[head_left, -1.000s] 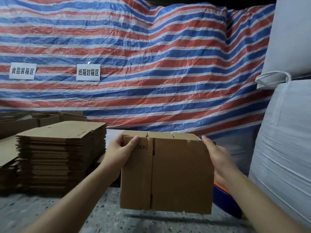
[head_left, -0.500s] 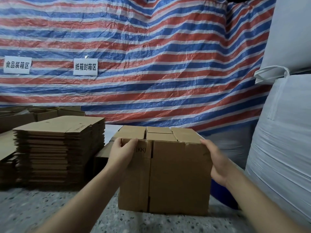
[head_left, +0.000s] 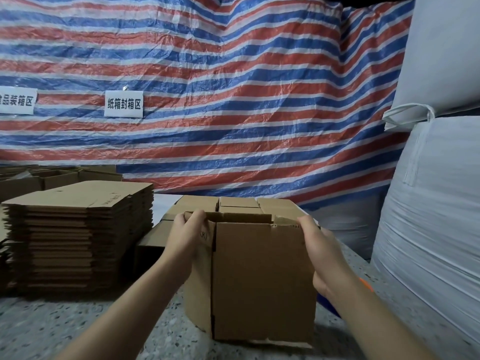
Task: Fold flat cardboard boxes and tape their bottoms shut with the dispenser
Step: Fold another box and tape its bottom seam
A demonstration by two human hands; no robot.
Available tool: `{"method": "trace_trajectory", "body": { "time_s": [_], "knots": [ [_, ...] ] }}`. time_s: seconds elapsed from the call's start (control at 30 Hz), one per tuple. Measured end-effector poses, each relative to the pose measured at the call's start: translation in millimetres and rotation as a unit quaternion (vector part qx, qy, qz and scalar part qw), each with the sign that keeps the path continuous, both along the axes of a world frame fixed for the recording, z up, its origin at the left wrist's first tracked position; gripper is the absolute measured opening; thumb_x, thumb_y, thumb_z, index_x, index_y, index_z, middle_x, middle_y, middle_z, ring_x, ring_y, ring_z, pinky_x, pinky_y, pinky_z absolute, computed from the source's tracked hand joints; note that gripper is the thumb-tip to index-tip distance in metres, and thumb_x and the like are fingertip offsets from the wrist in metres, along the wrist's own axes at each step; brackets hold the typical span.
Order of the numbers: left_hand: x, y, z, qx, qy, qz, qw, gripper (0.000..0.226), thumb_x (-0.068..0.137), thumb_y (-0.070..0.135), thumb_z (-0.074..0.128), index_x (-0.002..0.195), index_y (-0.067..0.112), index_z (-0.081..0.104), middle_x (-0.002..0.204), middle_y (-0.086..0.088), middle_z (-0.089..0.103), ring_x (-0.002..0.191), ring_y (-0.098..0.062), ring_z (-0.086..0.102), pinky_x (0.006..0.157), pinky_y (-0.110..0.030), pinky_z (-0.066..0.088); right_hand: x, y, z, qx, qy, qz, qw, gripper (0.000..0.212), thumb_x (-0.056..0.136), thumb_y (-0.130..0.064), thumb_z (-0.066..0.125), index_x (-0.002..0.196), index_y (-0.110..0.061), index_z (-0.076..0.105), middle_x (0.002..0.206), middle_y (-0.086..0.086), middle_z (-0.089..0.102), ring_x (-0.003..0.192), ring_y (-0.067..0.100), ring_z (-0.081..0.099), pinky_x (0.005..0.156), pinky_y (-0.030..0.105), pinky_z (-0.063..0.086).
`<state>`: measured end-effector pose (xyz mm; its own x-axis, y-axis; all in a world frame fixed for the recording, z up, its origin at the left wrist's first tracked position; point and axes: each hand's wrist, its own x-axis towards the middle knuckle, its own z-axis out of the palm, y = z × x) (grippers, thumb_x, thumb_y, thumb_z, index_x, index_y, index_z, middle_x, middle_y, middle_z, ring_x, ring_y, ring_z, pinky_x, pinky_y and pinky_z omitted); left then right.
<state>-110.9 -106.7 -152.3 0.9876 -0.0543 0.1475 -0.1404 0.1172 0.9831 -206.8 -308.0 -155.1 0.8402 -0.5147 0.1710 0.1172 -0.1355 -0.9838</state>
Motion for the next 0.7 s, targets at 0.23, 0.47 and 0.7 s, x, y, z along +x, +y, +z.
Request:
{"method": "trace_trajectory", "body": {
  "time_s": [0.23, 0.47, 0.7],
  "knots": [
    [-7, 17, 10, -0.003, 0.047, -0.126, 0.991, 0.032, 0.092, 0.035, 0.043, 0.074, 0.014, 0.058, 0.056, -0.005, 0.061, 0.043, -0.013, 0.059, 0.046, -0.022, 0.049, -15, 33, 5, -0.003, -0.038, -0.006, 0.999, 0.043, 0.098, -0.055, 0.051, 0.115, -0.018, 0.063, 0.105, 0.014, 0.07, 0.102, 0.031, 0.067, 0.097, 0.056, 0.053],
    [-6, 21, -4, -0.039, 0.069, -0.12, 0.99, 0.055, 0.09, 0.032, 0.046, 0.042, 0.013, 0.065, 0.046, -0.002, 0.058, 0.043, -0.013, 0.058, 0.041, -0.017, 0.046, -19, 28, -16, 0.098, -0.026, 0.07, 0.992, 0.07, 0.086, -0.081, 0.029, 0.127, -0.039, 0.066, 0.126, 0.002, 0.07, 0.116, 0.022, 0.067, 0.093, 0.049, 0.057],
    [-4, 18, -8, -0.053, 0.131, -0.136, 0.981, 0.036, 0.086, 0.048, 0.046, 0.077, 0.015, 0.058, 0.057, -0.004, 0.062, 0.045, -0.017, 0.06, 0.054, -0.027, 0.051, 0, 0, -29, 0.163, 0.002, 0.115, 0.98, 0.074, 0.095, -0.07, 0.033, 0.075, -0.018, 0.082, 0.083, 0.013, 0.077, 0.073, 0.024, 0.076, 0.07, 0.036, 0.054]
  ]
}}
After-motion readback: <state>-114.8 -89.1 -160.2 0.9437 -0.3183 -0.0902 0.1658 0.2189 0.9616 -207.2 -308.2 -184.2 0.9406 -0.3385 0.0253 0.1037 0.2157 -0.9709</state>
